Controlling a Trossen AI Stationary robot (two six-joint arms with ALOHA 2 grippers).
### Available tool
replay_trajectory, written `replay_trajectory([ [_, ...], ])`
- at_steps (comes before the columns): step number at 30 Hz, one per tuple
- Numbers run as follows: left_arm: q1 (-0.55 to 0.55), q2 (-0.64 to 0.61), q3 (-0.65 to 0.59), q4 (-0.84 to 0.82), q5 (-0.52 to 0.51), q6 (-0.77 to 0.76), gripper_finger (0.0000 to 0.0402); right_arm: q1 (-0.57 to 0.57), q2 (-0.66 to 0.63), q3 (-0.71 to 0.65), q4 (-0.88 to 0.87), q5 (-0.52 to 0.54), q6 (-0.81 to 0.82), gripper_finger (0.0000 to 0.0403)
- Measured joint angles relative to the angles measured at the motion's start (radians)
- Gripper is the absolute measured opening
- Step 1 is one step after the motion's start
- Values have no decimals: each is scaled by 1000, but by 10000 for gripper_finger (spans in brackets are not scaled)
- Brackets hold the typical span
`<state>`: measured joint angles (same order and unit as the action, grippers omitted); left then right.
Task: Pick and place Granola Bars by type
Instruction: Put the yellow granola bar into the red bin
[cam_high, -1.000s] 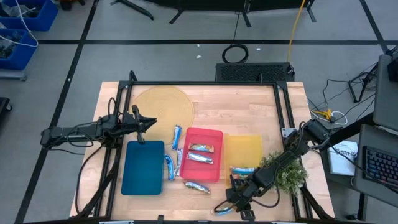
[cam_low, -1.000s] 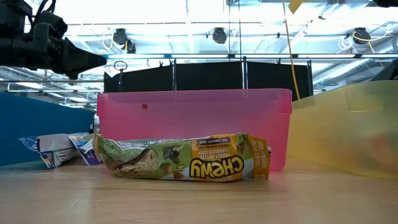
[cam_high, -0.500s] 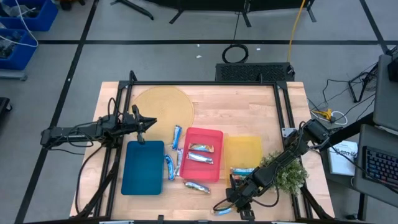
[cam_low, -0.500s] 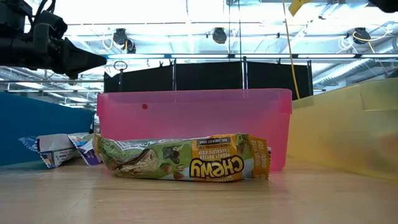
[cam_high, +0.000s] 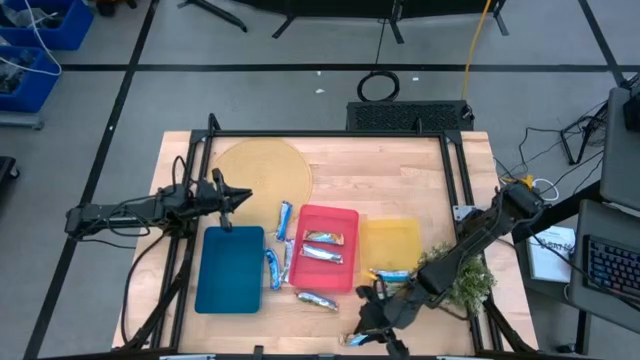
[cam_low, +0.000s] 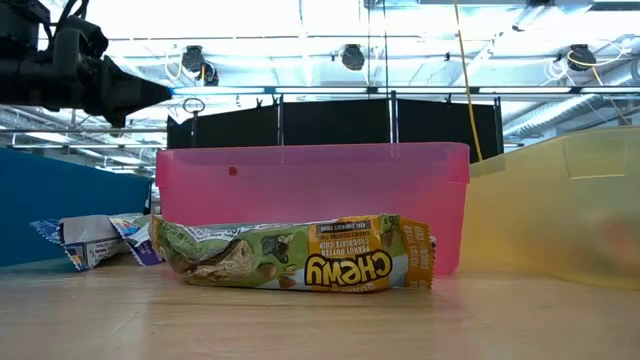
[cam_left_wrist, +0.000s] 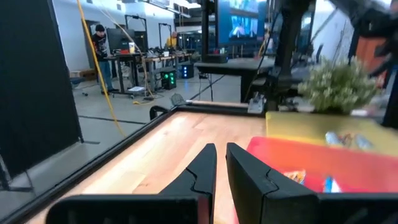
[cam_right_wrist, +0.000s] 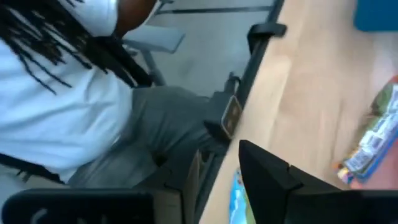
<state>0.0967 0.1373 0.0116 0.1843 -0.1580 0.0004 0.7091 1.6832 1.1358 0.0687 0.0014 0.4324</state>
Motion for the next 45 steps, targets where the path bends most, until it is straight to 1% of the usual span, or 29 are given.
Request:
replay_trajectory([
  [2, 0, 0, 0, 15, 13, -73, 47, 7, -2, 6, 0, -6, -3, 96],
  [3, 0, 2, 0, 24, 39, -105, 47, 8, -5, 10, -3, -16, -18, 93],
  [5, -1, 20, 1, 41, 126, -159, 47, 7, -35, 13, -7, -30, -87, 91],
  [7, -10, 56, 1, 82, 209, -216, 47, -2, -87, 18, -3, 5, -176, 91],
  [9, -38, 118, 1, 162, 239, -263, 47, -7, -147, 19, -30, 91, -295, 90],
  [10, -61, 160, 1, 201, 239, -265, 47, -9, -178, 19, -58, 152, -346, 90],
  [12, -120, 255, 15, 259, 230, -223, 47, -14, -242, 19, -110, 299, -427, 90],
  [14, -182, 371, 73, 297, 180, -170, 47, -23, -315, 19, -164, 463, -462, 90],
  [16, -236, 502, 171, 270, 121, -134, 47, -39, -390, 19, -226, 604, -464, 90],
  [17, -258, 575, 233, 233, 104, -113, 47, -52, -426, 19, -266, 657, -450, 90],
  [19, -296, 722, 354, 131, 98, -40, 47, -85, -501, -2, -317, 711, -424, 91],
  [21, -327, 850, 459, 52, 147, 93, 47, -130, -588, -54, -335, 701, -408, 91],
  [23, -345, 937, 535, 34, 227, 202, 47, -176, -683, -133, -322, 671, -396, 91],
  [24, -348, 967, 561, 48, 254, 232, 47, -200, -734, -178, -320, 659, -393, 91],
  [26, -339, 995, 585, 65, 261, 254, 47, -244, -840, -283, -303, 654, -392, 91],
  [29, -297, 1003, 585, 105, 260, 244, 47, -309, -1001, -454, -252, 647, -393, 91],
  [31, -258, 1004, 568, 169, 257, 180, 46, -351, -1103, -564, -185, 605, -406, 91],
  [32, -242, 1015, 564, 199, 239, 131, 47, -369, -1154, -615, -148, 580, -412, 91],
  [34, -216, 1055, 566, 212, 212, 47, 46, -401, -1242, -702, -79, 543, -424, 91],
  [35, -211, 1083, 577, 198, 217, 28, 46, -414, -1279, -738, -48, 542, -428, 91],
  [38, -226, 1183, 656, 126, 286, 28, 46, -444, -1354, -822, 31, 546, -452, 91],
  [39, -242, 1216, 695, 83, 292, 38, 46, -453, -1369, -843, 49, 546, -459, 91],
  [41, -284, 1281, 780, -41, 261, 74, 46, -465, -1389, -874, 71, 545, -471, 91],
  [43, -343, 1346, 869, -182, 198, 122, 46, -475, -1396, -893, 101, 546, -474, 91],
  [45, -397, 1408, 955, -270, 145, 162, 46, -482, -1397, -908, 106, 546, -475, 91],
])
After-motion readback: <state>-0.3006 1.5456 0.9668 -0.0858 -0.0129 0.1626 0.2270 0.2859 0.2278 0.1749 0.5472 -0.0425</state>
